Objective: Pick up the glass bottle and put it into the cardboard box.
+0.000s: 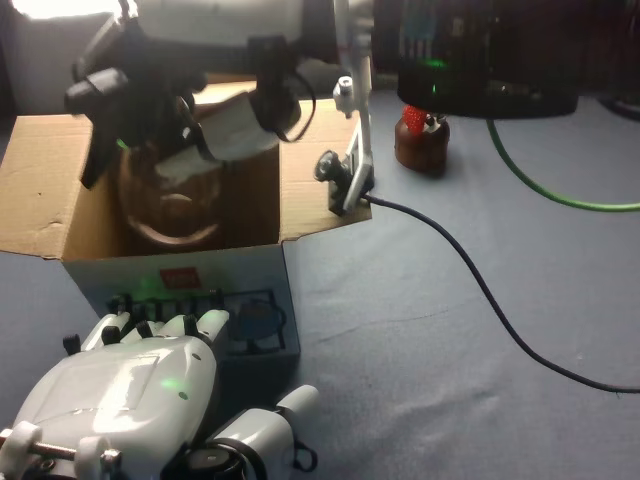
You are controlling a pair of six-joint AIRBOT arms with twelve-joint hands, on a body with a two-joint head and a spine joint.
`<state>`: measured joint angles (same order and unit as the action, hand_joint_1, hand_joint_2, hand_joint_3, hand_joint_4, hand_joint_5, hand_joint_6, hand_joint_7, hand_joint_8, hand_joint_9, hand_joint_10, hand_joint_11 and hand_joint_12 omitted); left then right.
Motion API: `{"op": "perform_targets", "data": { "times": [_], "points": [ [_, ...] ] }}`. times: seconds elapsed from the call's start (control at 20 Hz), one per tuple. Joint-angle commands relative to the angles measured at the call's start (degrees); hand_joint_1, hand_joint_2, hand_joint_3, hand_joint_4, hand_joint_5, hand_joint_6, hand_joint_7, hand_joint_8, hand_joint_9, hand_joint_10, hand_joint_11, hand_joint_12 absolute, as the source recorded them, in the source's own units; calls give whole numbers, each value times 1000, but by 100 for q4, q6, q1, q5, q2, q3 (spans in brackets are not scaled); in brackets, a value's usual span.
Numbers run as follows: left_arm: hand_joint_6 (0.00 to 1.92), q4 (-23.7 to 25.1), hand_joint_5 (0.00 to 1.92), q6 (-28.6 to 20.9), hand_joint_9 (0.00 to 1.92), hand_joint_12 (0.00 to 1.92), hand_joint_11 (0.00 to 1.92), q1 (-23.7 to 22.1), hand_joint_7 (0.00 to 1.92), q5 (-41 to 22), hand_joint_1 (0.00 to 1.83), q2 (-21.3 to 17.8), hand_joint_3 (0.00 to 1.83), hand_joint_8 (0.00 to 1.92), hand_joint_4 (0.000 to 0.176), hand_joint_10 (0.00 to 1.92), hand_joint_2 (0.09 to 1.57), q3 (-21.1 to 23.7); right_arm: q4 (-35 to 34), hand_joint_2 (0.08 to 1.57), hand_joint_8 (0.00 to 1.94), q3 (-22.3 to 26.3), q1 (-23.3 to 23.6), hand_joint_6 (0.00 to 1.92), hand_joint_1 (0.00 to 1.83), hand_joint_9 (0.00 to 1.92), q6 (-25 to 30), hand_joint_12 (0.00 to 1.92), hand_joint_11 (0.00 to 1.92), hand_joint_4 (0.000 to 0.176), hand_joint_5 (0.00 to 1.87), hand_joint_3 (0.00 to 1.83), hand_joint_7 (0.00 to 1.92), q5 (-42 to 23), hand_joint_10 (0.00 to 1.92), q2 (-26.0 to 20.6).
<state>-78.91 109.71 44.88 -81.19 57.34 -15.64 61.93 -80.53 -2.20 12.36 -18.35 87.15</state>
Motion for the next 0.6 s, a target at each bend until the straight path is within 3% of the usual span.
{"op": "perform_targets", "data": {
  "times": [0.0,0.05,0.1,0.3,0.4,0.45,0.55],
  "points": [
    [4,471,175,-32,210,536,0,-29,234,-262,57,-34,1,3,0,3,1250,-5,-243,1213,1259,-7,42,1371,1186,844,-73,1886,625,0,702,4,910,-232,1466,10],
    [4,455,176,-32,211,537,0,-35,234,-217,57,-36,1,3,0,3,1250,-18,-243,1211,1253,-6,20,1365,1187,847,-118,1872,634,0,706,3,914,-215,1459,24],
    [4,453,175,-32,216,538,0,-39,238,-190,53,-44,0,4,0,5,1249,-25,-244,1208,1225,-5,-4,1365,1339,755,-118,1872,609,0,665,5,881,-227,1504,32],
    [3,413,176,-32,221,539,0,-42,242,-178,47,-43,1,5,0,6,1250,-27,-245,1209,1227,-4,-74,1368,1345,749,-150,1873,606,0,663,4,880,-169,1502,55],
    [2,413,173,-32,219,538,0,-47,242,-178,45,-43,0,4,0,5,1249,-27,-245,1213,1261,-4,-67,1372,1194,834,-143,1880,613,0,693,6,911,-193,1467,51],
    [2,411,173,-35,219,538,0,-52,242,-178,45,-43,0,4,0,5,1248,-26,-245,1213,1247,-3,-67,1374,1314,765,-141,1891,594,0,658,7,876,-198,1505,47],
    [2,409,173,-72,219,538,0,-59,242,-178,44,-44,0,4,0,4,1247,-24,-244,1219,1245,13,-86,1395,1342,734,-155,1892,572,0,633,5,867,-197,1528,27]
  ]
}}
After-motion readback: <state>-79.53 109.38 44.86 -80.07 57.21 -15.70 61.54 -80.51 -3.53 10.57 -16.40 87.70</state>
